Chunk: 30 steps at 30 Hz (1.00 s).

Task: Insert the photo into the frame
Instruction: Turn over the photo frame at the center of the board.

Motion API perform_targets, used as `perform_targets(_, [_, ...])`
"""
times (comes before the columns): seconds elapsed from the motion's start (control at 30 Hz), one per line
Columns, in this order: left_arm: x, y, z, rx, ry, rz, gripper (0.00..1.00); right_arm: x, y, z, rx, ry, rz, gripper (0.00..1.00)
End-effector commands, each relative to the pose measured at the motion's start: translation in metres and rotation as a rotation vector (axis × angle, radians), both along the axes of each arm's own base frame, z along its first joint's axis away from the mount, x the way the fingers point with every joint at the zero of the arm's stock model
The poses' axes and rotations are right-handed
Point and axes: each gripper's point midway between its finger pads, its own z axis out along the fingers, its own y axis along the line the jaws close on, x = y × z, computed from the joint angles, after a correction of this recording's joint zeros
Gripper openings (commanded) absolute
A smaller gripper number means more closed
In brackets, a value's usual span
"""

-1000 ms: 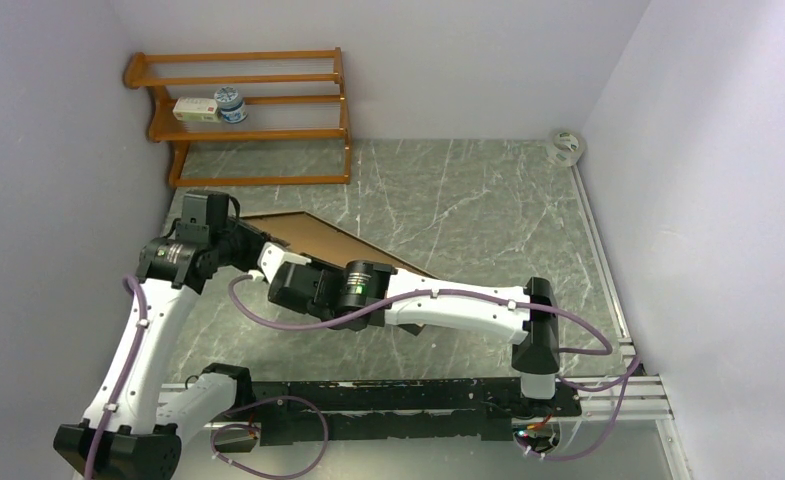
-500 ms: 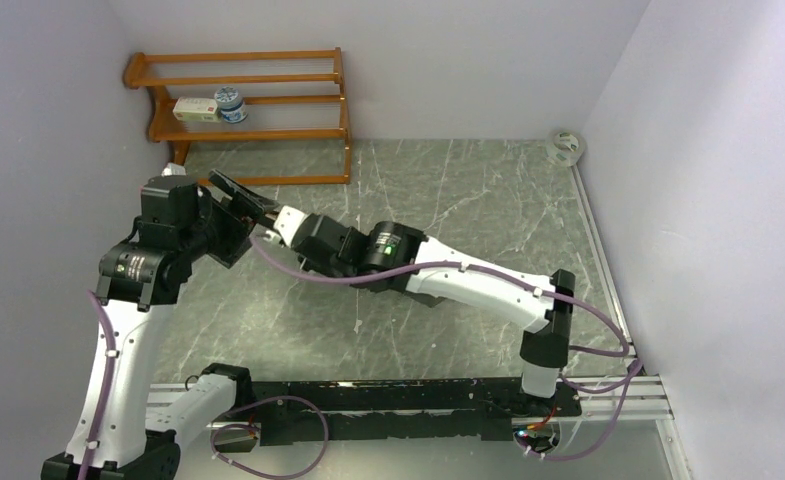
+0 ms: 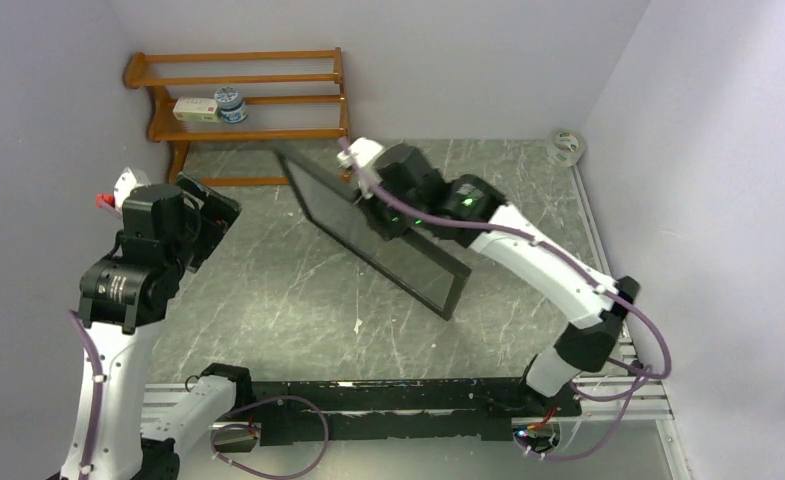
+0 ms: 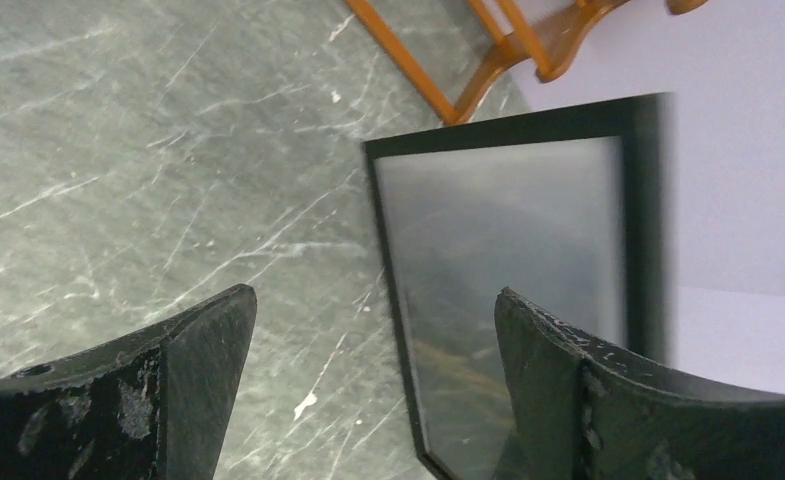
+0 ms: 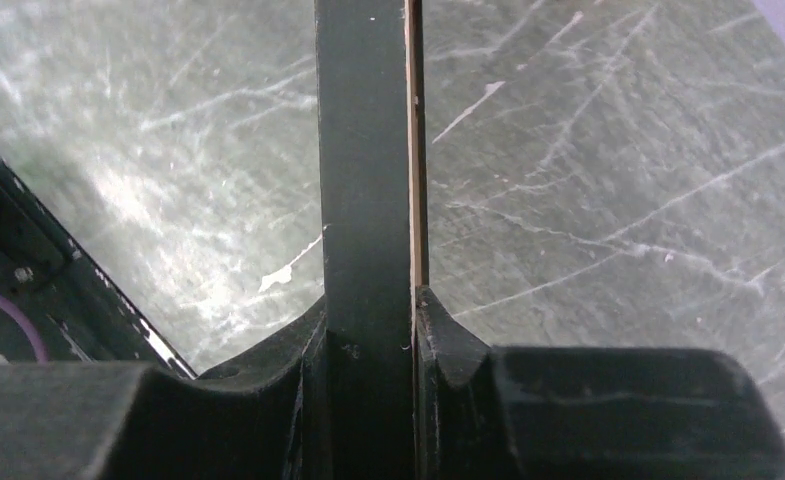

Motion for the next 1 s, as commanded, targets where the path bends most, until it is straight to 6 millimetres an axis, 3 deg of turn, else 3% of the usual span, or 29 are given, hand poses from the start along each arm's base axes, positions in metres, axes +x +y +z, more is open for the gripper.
perform_targets(0.0, [-0.002, 0.001, -0.019, 0.001, -0.005, 0.003, 0.94, 0.027, -0.015, 0.057, 0.394, 0.042, -0.116, 0.00])
perform_targets(0.2, [0.005, -0.031, -0.080, -0.057, 0.126, -0.148, 0.88, 0.045, -0.050, 0.040, 0.591, 0.211, -0.194, 0.00])
perform_targets(0.33, [0.008, -0.046, -0.107, -0.096, 0.166, -0.220, 0.87, 0.048, -0.073, 0.026, 0.682, 0.283, -0.263, 0.00])
perform_targets(0.53, [0.017, -0.058, -0.129, -0.110, 0.219, -0.281, 0.86, 0.061, -0.110, 0.010, 0.747, 0.306, -0.395, 0.00])
perform_targets(0.83, [0.029, -0.067, -0.144, -0.109, 0.267, -0.338, 0.87, 0.096, -0.127, 0.048, 0.695, 0.177, -0.433, 0.00])
perform_targets(0.97, [0.027, -0.069, -0.151, -0.114, 0.283, -0.347, 0.87, 0.104, -0.129, 0.048, 0.700, 0.189, -0.467, 0.00])
